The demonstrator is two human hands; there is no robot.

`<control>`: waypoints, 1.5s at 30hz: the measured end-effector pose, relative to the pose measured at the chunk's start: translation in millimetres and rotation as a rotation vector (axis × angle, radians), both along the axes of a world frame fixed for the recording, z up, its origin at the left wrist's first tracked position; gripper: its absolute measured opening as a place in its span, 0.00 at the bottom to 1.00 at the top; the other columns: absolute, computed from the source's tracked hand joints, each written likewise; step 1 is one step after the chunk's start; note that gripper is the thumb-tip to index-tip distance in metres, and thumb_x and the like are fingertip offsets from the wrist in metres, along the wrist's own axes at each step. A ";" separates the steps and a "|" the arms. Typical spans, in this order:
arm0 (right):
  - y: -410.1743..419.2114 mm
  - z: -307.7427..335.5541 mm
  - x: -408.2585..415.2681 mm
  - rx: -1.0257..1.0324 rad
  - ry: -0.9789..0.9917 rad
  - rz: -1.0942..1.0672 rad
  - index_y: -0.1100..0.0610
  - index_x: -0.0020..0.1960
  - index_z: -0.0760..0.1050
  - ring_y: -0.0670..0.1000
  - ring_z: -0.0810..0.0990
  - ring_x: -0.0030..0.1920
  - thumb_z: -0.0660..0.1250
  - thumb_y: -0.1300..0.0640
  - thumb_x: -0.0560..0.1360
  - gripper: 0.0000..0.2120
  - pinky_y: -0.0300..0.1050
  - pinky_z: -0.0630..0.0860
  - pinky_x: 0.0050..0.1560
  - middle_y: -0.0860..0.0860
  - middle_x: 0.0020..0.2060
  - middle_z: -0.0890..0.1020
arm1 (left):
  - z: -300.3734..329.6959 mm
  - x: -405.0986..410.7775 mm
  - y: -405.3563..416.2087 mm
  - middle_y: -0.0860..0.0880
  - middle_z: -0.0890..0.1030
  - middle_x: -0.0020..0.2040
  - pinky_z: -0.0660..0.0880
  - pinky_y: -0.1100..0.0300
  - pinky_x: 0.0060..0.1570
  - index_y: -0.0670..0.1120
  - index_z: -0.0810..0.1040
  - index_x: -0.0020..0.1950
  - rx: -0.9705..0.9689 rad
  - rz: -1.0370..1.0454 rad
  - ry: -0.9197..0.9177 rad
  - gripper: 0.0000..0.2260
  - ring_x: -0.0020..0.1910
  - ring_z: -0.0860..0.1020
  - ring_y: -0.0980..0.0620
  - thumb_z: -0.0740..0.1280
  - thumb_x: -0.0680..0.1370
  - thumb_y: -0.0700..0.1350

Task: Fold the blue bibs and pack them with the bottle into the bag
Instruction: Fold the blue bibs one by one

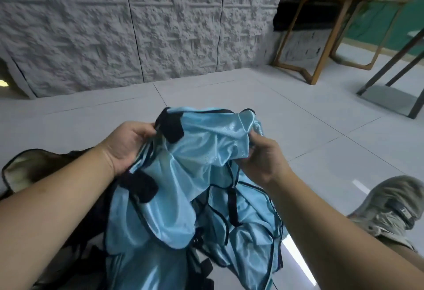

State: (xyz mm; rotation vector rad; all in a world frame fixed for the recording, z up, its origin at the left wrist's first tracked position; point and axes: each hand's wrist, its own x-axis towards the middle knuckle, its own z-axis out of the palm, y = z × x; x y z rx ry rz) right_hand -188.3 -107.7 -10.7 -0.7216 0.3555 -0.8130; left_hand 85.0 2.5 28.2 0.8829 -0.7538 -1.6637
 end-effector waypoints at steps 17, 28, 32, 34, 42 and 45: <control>49.4 -37.0 4.1 -0.084 0.640 0.252 0.62 0.37 0.78 0.54 0.81 0.35 0.64 0.37 0.79 0.28 0.49 0.81 0.43 0.56 0.34 0.80 | -44.5 -90.3 6.2 0.48 0.88 0.41 0.80 0.45 0.59 0.43 0.83 0.57 0.193 0.344 -0.283 0.07 0.41 0.87 0.49 0.71 0.79 0.39; 59.9 -65.2 0.1 0.340 0.505 0.020 0.61 0.62 0.82 0.59 0.85 0.57 0.63 0.38 0.80 0.28 0.55 0.77 0.61 0.60 0.56 0.85 | -67.9 -64.0 10.3 0.35 0.83 0.62 0.76 0.44 0.65 0.38 0.86 0.58 0.271 0.086 -0.105 0.15 0.59 0.83 0.38 0.74 0.72 0.40; 52.5 -51.8 -7.2 0.305 0.522 0.026 0.65 0.62 0.81 0.64 0.85 0.57 0.66 0.53 0.80 0.18 0.60 0.77 0.63 0.64 0.58 0.84 | -75.9 -65.2 0.9 0.40 0.85 0.56 0.80 0.44 0.61 0.43 0.76 0.69 0.240 0.105 -0.471 0.35 0.54 0.85 0.42 0.82 0.63 0.40; 48.2 -45.6 -6.4 0.240 0.564 0.004 0.67 0.62 0.80 0.64 0.85 0.56 0.65 0.57 0.80 0.16 0.58 0.79 0.60 0.64 0.56 0.85 | -74.2 -69.9 -1.7 0.50 0.82 0.52 0.82 0.52 0.53 0.59 0.68 0.71 0.207 0.109 -0.550 0.39 0.50 0.85 0.53 0.82 0.67 0.37; 46.9 -21.7 -1.6 -0.039 0.563 0.019 0.69 0.64 0.77 0.62 0.84 0.59 0.67 0.60 0.81 0.16 0.56 0.80 0.62 0.65 0.58 0.84 | -59.6 -77.2 -3.9 0.40 0.87 0.53 0.79 0.44 0.64 0.40 0.85 0.58 0.244 0.057 -0.568 0.16 0.54 0.86 0.41 0.79 0.73 0.46; 45.1 -19.3 -1.4 -0.083 0.607 -0.074 0.65 0.60 0.79 0.62 0.86 0.56 0.71 0.59 0.79 0.12 0.59 0.80 0.62 0.64 0.54 0.86 | -63.5 -75.4 -4.1 0.37 0.86 0.55 0.79 0.46 0.64 0.37 0.84 0.58 0.205 0.073 -0.482 0.13 0.57 0.84 0.38 0.76 0.75 0.37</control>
